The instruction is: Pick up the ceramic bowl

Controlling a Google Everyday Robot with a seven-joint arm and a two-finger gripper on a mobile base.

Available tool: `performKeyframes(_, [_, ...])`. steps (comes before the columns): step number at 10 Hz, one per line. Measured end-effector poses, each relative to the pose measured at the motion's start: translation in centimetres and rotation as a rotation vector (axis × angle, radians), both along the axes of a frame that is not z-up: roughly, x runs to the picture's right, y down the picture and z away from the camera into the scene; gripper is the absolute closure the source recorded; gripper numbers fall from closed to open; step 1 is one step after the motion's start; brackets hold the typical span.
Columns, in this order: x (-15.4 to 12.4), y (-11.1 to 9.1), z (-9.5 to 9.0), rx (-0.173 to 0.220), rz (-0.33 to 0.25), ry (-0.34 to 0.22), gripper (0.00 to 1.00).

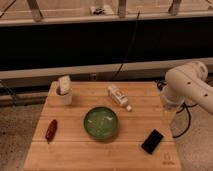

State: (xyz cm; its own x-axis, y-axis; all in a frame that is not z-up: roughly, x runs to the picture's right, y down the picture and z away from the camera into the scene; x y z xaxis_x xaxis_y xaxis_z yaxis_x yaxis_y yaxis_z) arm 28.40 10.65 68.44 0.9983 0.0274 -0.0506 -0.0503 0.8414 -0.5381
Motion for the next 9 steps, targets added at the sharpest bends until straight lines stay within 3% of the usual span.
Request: performKeyframes(9, [-7.6, 1.4, 0.6, 0.006, -0.254, -0.090, 0.20])
